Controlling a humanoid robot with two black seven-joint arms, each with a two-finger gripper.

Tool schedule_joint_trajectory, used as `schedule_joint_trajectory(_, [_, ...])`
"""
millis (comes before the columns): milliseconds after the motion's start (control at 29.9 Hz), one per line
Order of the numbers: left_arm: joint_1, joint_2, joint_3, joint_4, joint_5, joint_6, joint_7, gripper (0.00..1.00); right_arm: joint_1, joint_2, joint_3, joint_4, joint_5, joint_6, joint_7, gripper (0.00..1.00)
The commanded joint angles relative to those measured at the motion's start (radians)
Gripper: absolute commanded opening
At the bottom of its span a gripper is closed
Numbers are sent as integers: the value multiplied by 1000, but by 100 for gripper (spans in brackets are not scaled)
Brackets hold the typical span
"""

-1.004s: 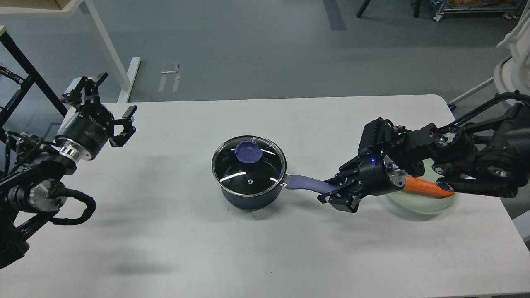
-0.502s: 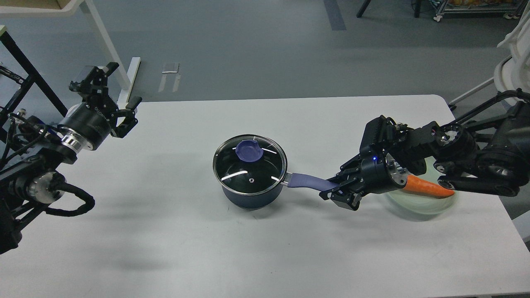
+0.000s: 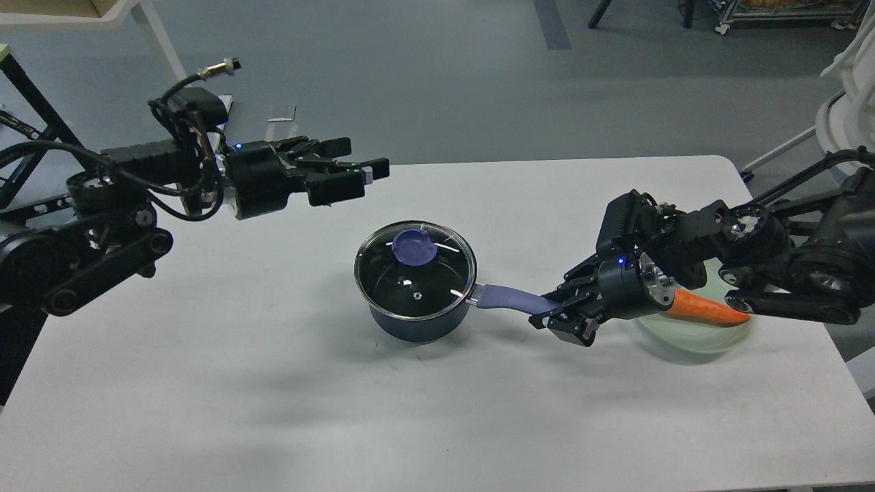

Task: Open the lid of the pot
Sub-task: 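Reach the left gripper over the pot and grasp the purple lid knob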

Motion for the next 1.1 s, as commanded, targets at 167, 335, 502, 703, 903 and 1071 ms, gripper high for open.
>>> schedule_joint_trajectory(167, [-20,-106,118,24,221,121,0,99,0,2,-1,2,0,0,0,29])
schedule_joint_trajectory(335, [-11,-157,149,90,249,129,0,99,0,3,-1,2,1,0,0,29])
schedule_joint_trajectory(502, [-9,-201,159,183,260,153,0,99,0,3,0,1,3,0,0,29])
schedule_joint_trajectory(703, [12,-209,175,213,258,158,0,99,0,3,0,2,3,0,0,31])
schedule_joint_trajectory(903, [32,-203,176,214,258,158,0,98,0,5,0,2,3,0,0,31])
schedule_joint_trajectory(1071, [40,-200,175,214,249,158,0,76,-1,7,0,2,4,0,0,31])
